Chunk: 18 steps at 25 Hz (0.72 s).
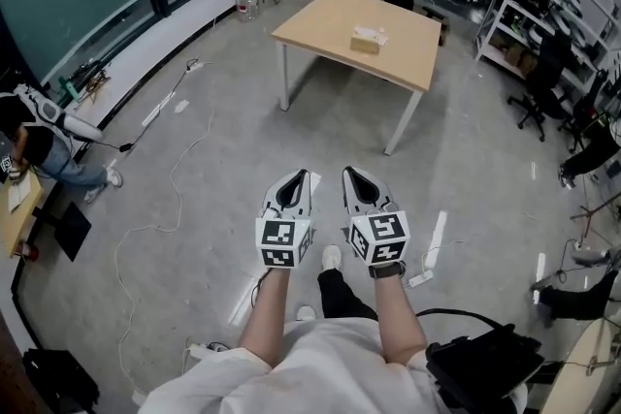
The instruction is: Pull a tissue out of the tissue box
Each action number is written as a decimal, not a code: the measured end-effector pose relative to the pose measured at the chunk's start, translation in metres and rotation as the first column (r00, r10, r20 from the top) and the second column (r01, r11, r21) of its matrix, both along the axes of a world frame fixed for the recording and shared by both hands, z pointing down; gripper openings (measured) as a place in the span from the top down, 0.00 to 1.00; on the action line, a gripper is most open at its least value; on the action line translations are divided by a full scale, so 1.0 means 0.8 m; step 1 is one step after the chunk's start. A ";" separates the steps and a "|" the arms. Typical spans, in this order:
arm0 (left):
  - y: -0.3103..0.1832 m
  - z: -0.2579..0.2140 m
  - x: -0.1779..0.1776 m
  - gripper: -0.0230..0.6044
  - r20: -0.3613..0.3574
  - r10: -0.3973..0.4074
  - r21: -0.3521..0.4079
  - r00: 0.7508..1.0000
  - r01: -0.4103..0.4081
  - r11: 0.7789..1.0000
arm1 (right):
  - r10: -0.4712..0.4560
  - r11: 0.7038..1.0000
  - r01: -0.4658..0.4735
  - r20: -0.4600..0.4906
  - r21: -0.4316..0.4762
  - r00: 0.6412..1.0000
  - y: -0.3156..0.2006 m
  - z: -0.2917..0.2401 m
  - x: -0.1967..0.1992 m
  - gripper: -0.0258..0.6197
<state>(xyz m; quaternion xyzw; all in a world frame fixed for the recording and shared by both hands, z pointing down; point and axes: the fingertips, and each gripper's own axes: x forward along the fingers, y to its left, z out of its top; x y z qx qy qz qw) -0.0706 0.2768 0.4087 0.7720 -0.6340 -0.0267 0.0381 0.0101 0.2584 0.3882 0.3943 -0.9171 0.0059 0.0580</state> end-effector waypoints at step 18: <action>-0.429 -0.035 -0.026 0.98 0.004 0.027 0.071 1.000 -0.028 0.997 | 0.130 0.976 -0.087 -0.213 0.202 0.968 -0.428 -0.008 -0.029 0.96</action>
